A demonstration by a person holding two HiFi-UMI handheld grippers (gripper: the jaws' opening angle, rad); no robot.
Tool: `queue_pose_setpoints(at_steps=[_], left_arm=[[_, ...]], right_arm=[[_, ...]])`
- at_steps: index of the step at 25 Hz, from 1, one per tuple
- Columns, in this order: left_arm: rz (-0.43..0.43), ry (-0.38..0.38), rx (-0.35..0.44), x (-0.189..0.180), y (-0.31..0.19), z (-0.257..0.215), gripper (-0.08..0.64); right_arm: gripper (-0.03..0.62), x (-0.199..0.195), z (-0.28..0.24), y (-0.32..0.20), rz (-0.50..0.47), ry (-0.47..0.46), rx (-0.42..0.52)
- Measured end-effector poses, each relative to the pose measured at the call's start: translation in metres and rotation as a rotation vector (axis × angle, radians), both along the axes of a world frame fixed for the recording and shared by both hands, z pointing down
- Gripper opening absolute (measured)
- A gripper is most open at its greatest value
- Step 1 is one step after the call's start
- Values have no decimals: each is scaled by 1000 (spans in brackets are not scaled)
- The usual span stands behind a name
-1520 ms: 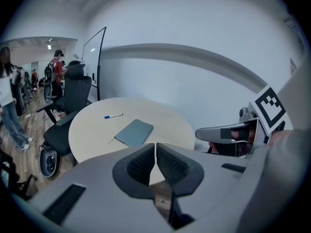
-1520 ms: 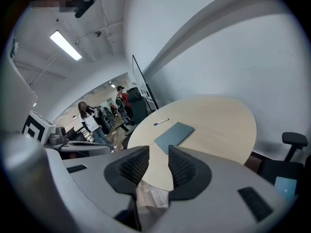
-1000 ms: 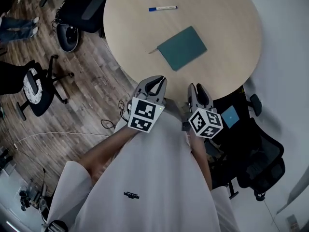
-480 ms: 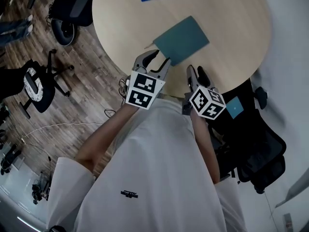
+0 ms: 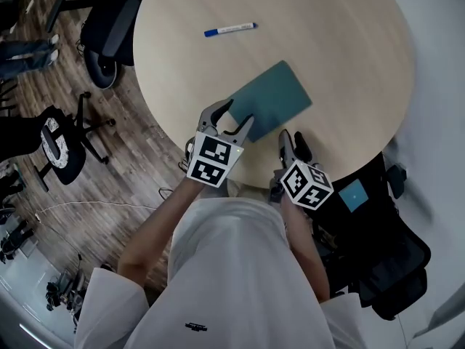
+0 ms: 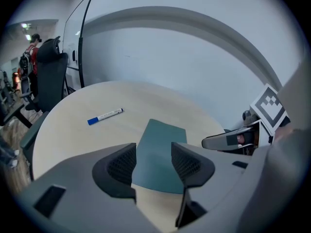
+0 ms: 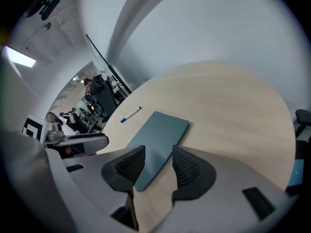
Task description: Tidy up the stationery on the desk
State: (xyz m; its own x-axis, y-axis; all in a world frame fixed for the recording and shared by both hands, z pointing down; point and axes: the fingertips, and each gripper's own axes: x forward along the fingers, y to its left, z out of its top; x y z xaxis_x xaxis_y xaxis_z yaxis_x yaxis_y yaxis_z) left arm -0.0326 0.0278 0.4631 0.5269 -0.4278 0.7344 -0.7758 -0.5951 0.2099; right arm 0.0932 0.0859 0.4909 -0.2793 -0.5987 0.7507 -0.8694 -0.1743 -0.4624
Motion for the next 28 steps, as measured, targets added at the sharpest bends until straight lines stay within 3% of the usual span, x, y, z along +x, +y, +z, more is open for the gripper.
queue_pose_setpoints(at_steps=[17, 22, 28], left_arm=[[137, -129, -88, 3, -36, 92, 236], [142, -93, -136, 6, -29, 103, 217], [157, -90, -140, 7, -28, 102, 193]], right_arm=[[196, -8, 65, -20, 48, -25, -153], [195, -13, 75, -25, 54, -36, -184], [101, -10, 69, -23, 67, 25, -151]])
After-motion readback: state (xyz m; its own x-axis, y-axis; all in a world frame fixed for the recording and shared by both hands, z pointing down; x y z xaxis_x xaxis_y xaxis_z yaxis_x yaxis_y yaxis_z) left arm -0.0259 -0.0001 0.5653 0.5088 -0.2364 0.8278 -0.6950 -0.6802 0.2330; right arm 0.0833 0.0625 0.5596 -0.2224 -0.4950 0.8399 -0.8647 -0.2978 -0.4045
